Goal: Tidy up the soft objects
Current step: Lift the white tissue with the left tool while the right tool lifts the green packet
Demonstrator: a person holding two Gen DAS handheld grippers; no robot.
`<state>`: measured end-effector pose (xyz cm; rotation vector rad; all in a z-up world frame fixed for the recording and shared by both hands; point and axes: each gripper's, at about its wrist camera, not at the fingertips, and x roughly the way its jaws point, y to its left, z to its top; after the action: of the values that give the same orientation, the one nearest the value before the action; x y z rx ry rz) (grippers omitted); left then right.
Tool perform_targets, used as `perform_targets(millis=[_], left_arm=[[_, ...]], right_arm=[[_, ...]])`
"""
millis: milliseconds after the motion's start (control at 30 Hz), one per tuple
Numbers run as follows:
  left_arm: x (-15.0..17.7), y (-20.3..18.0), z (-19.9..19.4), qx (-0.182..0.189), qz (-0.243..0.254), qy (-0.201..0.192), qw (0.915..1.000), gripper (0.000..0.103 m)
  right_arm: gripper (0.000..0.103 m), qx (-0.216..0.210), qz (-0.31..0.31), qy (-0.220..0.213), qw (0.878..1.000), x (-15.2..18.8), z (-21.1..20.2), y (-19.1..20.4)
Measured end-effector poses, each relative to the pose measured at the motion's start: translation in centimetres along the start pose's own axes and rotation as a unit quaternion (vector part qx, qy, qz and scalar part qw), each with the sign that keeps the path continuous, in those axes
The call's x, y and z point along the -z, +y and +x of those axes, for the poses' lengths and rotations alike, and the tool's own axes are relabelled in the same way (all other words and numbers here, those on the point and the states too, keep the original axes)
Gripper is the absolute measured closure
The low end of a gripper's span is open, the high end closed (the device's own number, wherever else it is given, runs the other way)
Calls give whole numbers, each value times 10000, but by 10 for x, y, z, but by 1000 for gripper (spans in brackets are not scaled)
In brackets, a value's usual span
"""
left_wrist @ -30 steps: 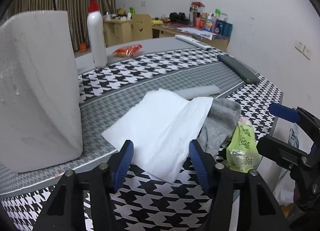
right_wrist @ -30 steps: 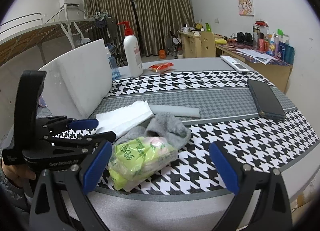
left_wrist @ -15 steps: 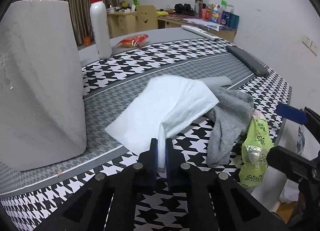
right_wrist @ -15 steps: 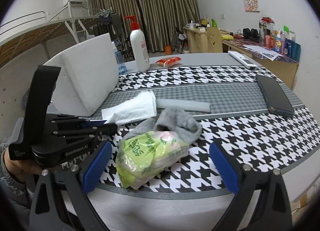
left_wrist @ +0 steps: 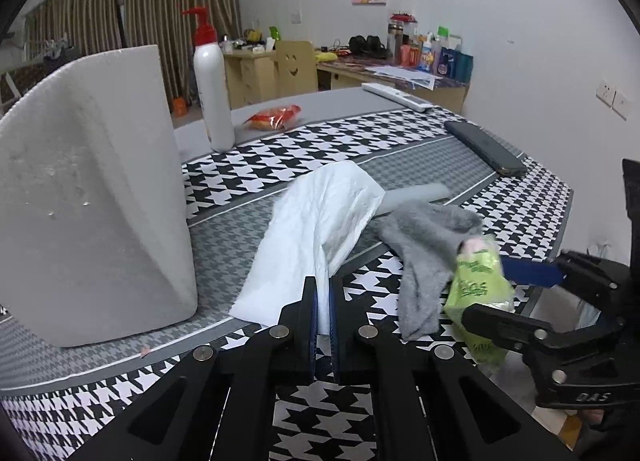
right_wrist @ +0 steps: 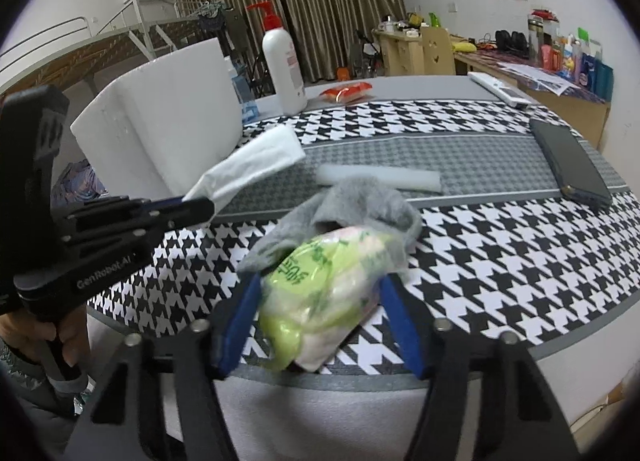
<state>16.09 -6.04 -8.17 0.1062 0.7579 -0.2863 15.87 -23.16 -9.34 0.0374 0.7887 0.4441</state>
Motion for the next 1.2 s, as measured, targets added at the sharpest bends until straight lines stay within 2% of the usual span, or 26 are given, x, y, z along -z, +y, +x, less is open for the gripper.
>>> perform_targets(millis=[300,667,1200], left_arm=[[0,2,-10,-8,-35,-138,9999,98],[-1,4,-32,24,-63,-468,9989,98],[-8,11,-54,-111,-92,-811,9966,98]], right_arm=[[66,86,-47,-40,9999,-2,-11,2],[70,132,-42,-527,9985,-12,-39,2],[70,54,-204,-818,9964,-32,-45,8]])
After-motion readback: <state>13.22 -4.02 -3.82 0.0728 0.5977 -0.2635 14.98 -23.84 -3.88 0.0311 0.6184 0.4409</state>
